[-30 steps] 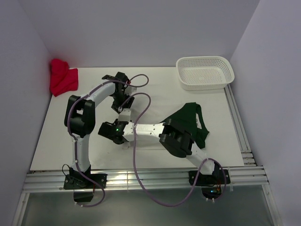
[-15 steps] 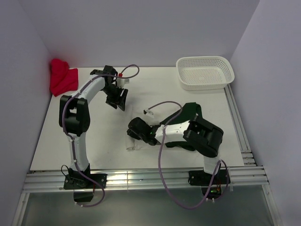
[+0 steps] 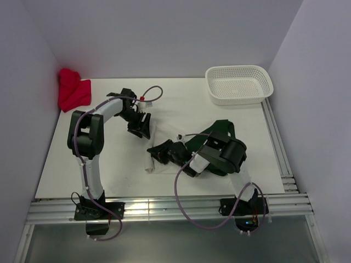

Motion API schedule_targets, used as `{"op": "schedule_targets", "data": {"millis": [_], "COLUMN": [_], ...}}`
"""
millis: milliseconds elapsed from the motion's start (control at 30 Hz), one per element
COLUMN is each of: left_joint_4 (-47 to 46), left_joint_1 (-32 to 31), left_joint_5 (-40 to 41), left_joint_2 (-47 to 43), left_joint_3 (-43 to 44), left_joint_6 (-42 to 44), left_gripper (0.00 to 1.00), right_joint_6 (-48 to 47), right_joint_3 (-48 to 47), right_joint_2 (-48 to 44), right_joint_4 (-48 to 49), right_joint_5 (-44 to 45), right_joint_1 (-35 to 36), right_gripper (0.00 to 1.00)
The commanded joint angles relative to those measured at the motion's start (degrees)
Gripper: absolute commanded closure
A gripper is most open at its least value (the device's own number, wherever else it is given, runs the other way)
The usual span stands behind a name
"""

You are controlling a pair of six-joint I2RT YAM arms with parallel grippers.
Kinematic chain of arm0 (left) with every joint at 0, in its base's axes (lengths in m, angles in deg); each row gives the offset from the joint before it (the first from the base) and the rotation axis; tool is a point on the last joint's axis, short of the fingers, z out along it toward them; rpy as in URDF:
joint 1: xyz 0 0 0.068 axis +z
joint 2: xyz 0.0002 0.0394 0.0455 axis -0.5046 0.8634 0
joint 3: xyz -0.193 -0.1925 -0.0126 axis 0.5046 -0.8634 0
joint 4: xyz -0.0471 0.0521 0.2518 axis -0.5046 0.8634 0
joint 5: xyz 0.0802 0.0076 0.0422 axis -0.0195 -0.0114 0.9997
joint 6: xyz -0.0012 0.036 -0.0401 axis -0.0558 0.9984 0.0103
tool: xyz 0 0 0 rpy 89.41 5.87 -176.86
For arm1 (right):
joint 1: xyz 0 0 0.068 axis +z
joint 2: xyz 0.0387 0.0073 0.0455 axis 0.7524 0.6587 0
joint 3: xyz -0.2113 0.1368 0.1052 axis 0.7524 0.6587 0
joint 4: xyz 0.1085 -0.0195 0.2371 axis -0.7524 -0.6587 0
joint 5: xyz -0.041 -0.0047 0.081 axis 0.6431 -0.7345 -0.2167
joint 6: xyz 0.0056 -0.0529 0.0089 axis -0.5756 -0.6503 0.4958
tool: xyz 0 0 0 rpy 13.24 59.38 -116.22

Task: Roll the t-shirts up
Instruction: Roll the tshirt

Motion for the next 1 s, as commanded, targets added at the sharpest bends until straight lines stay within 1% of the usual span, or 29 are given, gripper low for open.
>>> {"op": "schedule_targets", "data": {"millis": [0, 67, 167, 200, 233, 300, 333, 367, 400, 433, 467, 500, 533, 567, 633, 667, 700, 733, 767, 800, 833, 867, 900, 933, 967], "left_joint_4": [-6.6, -8.1, -9.5, -9.6, -9.7, -9.1, -8.3, -7.7, -6.2, -5.8, -5.3, -4.2, -3.8, -3.1, -1.6, -1.3, -0.9, -0.6, -0.3, 0.0, 0.4, 1.1, 1.4, 1.7, 2.2], "left_joint_1": [-0.2, -0.2, -0.2, -0.3, -0.3, -0.6, -1.0, -1.4, -2.2, -2.5, -2.9, -3.6, -3.9, -4.2, -5.0, -5.3, -5.7, -5.9, -6.1, -6.5, -6.7, -6.8, -7.1, -7.2, -7.3], "left_joint_5": [-3.7, -4.4, -4.7, -4.5, -4.1, -2.2, -0.8, 0.6, 3.5, 5.4, 7.1, 10.6, 12.1, 13.5, 17.1, 18.2, 19.3, 21.5, 22.3, 22.9, 23.5, 24.1, 24.2, 24.4, 24.7], "left_joint_2": [1.4, 3.0, 3.8, 3.8, 3.6, 3.1, 2.9, 2.8, 2.6, 2.1, 1.7, 1.4, 0.9, 0.6, 0.2, 0.0, -0.2, -0.5, -0.5, -0.4, 0.0, 0.2, 0.5, 0.9, 0.9], "left_joint_3": [-0.4, -0.1, 0.1, 0.2, 0.2, 0.5, 1.2, 1.5, 1.8, 2.3, 2.4, 2.6, 3.0, 3.2, 3.7, 4.0, 4.1, 4.3, 4.4, 4.5, 4.6, 5.2, 5.6, 6.2, 6.5], "left_joint_6": [-2.8, -4.7, -6.5, -6.8, -6.9, -6.9, -6.9, -6.7, -6.5, -6.5, -6.5, -6.5, -6.3, -6.0, -5.5, -5.4, -5.1, -5.0, -4.8, -4.7, -4.7, -4.7, -4.7, -4.9, -4.9], "left_gripper": [0.35, 0.37, 0.41, 0.44, 0.5, 0.6, 0.69, 0.75, 0.81, 0.87, 0.89, 0.94, 0.95, 0.96, 0.99, 0.99, 0.99, 0.99, 0.99, 0.99, 1.0, 1.0, 0.99, 0.99, 0.99], "right_joint_6": [6.0, 6.8, 7.0, 6.3, 5.8, 3.2, 2.2, 0.9, -1.7, -3.1, -4.2, -6.3, -7.4, -8.4, -10.5, -11.0, -12.1, -12.5, -13.0, -13.6, -14.0, -14.4, -15.1, -15.5, -16.2], "right_joint_3": [2.1, 2.6, 2.9, 3.0, 3.0, 2.4, 1.9, 1.1, -0.8, -2.2, -3.5, -6.7, -8.3, -9.9, -15.0, -16.8, -20.8, -23.2, -25.5, -30.8, -33.4, -36.2, -41.4, -44.0, -48.7], "right_joint_2": [4.2, 5.6, 5.5, 5.1, 3.8, 1.8, -0.9, -2.2, -3.7, -6.6, -7.9, -9.1, -11.0, -11.8, -13.0, -13.2, -13.2, -12.7, -12.1, -11.3, -9.3, -8.1, -6.8, -3.9, -2.5], "right_joint_4": [11.3, 14.4, 13.1, 12.0, 10.7, 3.7, 0.0, -8.1, -12.9, -17.7, -27.6, -32.5, -36.8, -44.8, -51.7, -58.3, -61.5, -64.8, -71.3, -74.5, -77.4, -82.8, -85.3, -87.5, -91.3], "right_joint_5": [-2.8, -3.0, -2.9, -2.7, -2.3, -1.6, -0.2, 0.5, 1.5, 4.6, 6.2, 8.4, 11.9, 14.0, 17.3, 19.2, 22.5, 24.4, 25.9, 29.4, 30.8, 32.0, 33.3, 35.0, 35.8], "right_joint_1": [0.0, -0.1, 0.0, 0.1, 0.1, 0.0, 0.1, 0.3, 0.4, 0.6, 1.2, 1.8, 2.2, 3.3, 4.4, 4.9, 6.1, 6.6, 7.2, 8.4, 9.0, 9.6, 10.1, 10.9, 11.3], "right_gripper": [0.7, 0.7, 0.7, 0.7, 0.69, 0.67, 0.66, 0.64, 0.62, 0.6, 0.57, 0.55, 0.54, 0.53, 0.52, 0.51, 0.51, 0.51, 0.51, 0.51, 0.51, 0.51, 0.51, 0.51, 0.51]}}
